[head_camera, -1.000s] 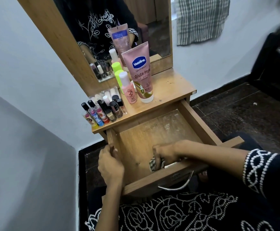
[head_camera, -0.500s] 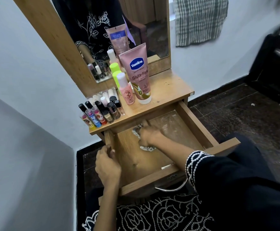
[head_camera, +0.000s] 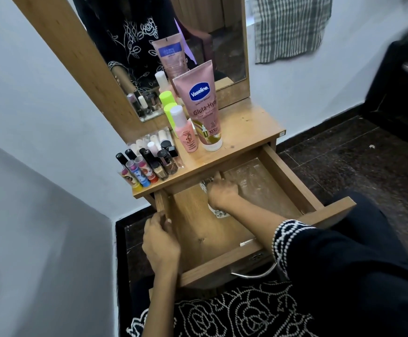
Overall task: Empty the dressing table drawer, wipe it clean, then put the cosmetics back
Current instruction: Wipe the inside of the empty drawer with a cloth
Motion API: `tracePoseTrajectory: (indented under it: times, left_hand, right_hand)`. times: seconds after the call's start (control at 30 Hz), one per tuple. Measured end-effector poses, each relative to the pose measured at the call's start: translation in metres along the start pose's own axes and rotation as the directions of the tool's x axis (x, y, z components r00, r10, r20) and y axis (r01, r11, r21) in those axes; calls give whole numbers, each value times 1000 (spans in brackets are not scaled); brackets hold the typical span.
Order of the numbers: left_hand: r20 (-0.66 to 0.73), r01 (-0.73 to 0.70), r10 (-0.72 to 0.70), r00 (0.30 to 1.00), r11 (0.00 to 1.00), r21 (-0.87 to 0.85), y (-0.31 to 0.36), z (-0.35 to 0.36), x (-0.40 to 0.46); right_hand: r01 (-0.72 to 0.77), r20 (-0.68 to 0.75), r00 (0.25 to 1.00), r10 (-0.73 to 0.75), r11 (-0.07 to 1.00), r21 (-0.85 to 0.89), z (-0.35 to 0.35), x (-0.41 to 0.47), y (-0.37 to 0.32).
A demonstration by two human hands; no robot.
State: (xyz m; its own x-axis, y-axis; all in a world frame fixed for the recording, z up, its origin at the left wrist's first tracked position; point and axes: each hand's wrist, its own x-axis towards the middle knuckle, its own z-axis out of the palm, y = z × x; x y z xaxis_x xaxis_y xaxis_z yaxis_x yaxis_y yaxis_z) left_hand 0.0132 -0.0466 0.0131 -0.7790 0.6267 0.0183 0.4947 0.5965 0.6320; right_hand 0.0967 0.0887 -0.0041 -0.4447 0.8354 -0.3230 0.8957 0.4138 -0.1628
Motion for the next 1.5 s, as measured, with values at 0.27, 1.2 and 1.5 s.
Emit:
tracePoseTrajectory:
  times: [0.27, 1.2, 1.5]
  left_hand:
    - [-13, -6, 6, 1000, 1000, -10, -2, 0, 1]
    - [-28, -9, 9, 1000, 1000, -18, -2, 0, 0]
    - [-37, -17, 16, 999, 1000, -12, -4, 0, 1]
  right_hand:
    - [333, 260, 920, -293, 934, -129, -2, -25, 30]
    - [64, 90, 994, -59, 997, -50, -11, 15, 14]
    - [365, 289, 902, -320, 924, -117, 1, -50, 34]
